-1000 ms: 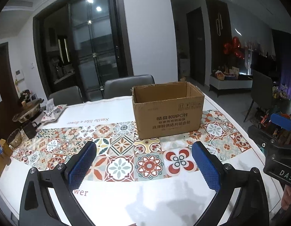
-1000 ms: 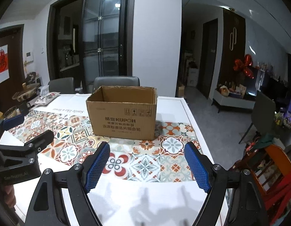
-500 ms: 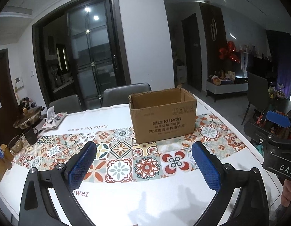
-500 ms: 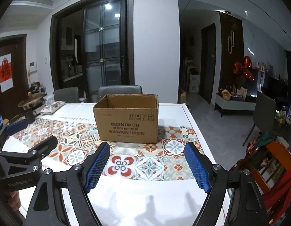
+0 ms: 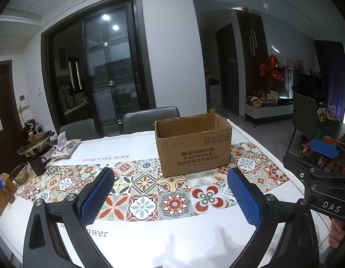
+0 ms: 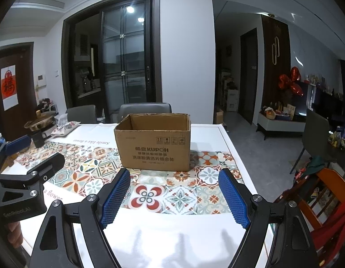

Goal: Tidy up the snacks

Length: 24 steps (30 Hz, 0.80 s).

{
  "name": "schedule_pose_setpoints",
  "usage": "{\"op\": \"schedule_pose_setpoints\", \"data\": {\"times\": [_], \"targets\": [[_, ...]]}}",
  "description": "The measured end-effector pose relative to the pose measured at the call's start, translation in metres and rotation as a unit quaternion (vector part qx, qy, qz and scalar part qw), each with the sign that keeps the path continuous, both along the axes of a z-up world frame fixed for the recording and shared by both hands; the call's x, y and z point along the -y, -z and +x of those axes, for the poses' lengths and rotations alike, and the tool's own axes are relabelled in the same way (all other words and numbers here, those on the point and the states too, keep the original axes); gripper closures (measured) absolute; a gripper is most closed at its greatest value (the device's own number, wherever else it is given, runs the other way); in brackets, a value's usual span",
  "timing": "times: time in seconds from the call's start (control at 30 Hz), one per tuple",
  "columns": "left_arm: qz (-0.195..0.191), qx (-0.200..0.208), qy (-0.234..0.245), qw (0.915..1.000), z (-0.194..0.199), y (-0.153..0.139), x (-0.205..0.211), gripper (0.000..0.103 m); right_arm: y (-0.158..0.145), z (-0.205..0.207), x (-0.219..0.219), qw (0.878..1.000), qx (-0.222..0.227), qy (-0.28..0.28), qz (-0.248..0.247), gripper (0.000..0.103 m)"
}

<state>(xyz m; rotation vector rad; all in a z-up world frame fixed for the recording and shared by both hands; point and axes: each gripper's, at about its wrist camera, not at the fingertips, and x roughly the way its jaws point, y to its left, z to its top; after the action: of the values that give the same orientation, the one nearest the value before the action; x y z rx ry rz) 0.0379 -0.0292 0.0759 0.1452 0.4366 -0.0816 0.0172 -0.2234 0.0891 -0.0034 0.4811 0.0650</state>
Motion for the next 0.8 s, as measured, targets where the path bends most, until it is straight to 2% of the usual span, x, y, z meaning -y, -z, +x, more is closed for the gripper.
{"op": "schedule_pose_setpoints", "data": {"times": [0.8], "targets": [[-0.008,-0.002,-0.003,1.0,0.0011,0.0036,-0.0044,0.0,0.0053,0.0009,-0.0063,1.0,-0.005,-0.001,-0.006,0.021]]}}
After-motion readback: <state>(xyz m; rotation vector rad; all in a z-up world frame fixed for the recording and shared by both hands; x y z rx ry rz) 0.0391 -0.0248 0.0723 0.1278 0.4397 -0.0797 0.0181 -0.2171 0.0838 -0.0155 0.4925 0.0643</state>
